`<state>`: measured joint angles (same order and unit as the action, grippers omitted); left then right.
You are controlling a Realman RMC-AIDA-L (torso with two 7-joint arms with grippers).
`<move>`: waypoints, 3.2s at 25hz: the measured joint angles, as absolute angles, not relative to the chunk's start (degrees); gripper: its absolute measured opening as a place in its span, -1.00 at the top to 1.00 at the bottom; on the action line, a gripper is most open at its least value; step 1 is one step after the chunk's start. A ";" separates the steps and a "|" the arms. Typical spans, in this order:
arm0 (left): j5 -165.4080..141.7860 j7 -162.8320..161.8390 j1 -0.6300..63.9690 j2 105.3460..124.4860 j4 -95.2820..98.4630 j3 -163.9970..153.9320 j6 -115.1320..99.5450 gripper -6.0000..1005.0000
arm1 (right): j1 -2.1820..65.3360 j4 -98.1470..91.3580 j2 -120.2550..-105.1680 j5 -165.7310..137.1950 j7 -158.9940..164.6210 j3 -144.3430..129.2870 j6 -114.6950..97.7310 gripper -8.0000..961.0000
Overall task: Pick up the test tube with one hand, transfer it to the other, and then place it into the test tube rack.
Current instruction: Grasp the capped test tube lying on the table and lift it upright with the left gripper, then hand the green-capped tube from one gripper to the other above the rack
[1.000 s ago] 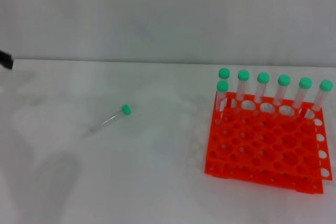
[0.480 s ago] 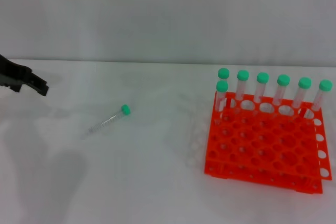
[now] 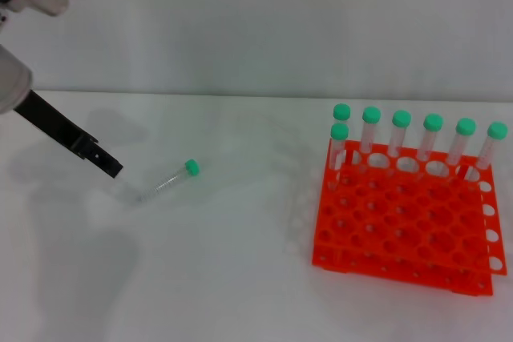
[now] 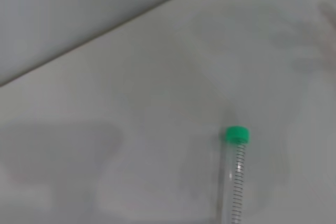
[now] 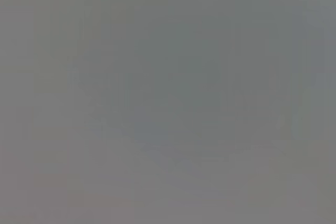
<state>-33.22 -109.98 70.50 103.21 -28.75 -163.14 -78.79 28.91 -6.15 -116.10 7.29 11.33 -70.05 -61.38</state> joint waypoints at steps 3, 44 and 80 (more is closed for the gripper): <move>-35.00 -109.36 70.73 103.92 -27.50 -163.12 -77.26 -0.51 | 28.96 -6.15 -116.10 7.29 11.34 -70.05 -61.28 -0.79; -39.94 -103.73 68.61 111.43 -19.43 -163.04 -57.88 -0.47 | 28.76 -6.15 -116.19 7.29 11.43 -70.49 -60.89 -0.79; -16.29 -88.20 69.04 113.30 -19.61 -162.94 -51.16 0.61 | 28.25 -6.56 -116.18 7.29 12.50 -70.96 -61.39 -0.79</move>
